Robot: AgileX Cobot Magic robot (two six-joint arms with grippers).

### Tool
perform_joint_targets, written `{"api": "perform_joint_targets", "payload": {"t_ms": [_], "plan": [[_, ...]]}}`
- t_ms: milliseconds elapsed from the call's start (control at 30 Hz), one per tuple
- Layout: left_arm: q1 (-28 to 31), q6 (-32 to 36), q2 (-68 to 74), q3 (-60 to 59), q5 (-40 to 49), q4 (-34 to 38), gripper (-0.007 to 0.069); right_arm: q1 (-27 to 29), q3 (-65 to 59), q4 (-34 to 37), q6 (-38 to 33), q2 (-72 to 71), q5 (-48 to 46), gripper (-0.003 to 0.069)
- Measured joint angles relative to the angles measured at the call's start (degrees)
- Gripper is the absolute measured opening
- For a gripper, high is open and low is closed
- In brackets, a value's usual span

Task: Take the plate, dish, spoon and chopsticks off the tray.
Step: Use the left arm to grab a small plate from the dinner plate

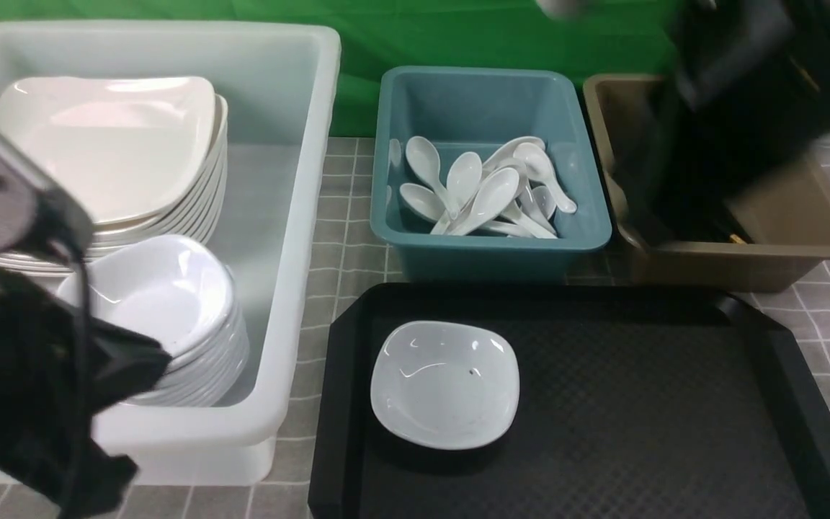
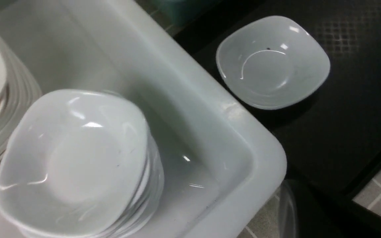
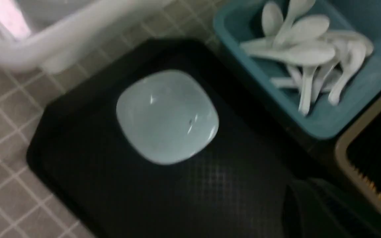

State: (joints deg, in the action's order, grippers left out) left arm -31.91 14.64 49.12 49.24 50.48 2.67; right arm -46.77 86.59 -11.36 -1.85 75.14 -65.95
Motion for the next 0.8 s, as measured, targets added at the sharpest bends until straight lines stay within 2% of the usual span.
{"api": "perform_joint_targets", "payload": {"t_ms": [200,333,467,600,733,767,800], "plan": [[-10.01,0.2,11.59,0.32,-3.72,-1.22,0.001,0.0,-19.5,0.63,7.6,-15.57,3.73,0.0023],[-18.72,0.2,24.93,5.32,-6.83,-1.86,0.001,0.0,-31.68,0.81,12.81,-30.24,6.62,0.0023],[-21.84,0.2,34.31,11.63,-7.92,-2.67,0.0023,0.0,-36.43,0.93,16.1,-38.59,6.98,0.0023],[-21.78,-0.84,44.17,18.5,-8.19,-2.67,0.0096,0.0,-38.62,0.99,18.28,-45.41,6.88,0.0023],[-20.43,-4.39,53.88,24.64,-8.21,-3.28,0.0267,0.0,-38.91,1.33,19.22,-49.97,6.64,0.0023],[-20.34,-4.39,54.26,24.64,-8.21,-3.36,0.0275,0.0,-38.91,1.38,19.22,-50.12,6.59,0.0023],[-19.73,-5.46,56.86,26.23,-8.27,-3.54,0.0334,0.0,-38.91,1.44,19.22,-50.85,6.29,0.0023]]}}
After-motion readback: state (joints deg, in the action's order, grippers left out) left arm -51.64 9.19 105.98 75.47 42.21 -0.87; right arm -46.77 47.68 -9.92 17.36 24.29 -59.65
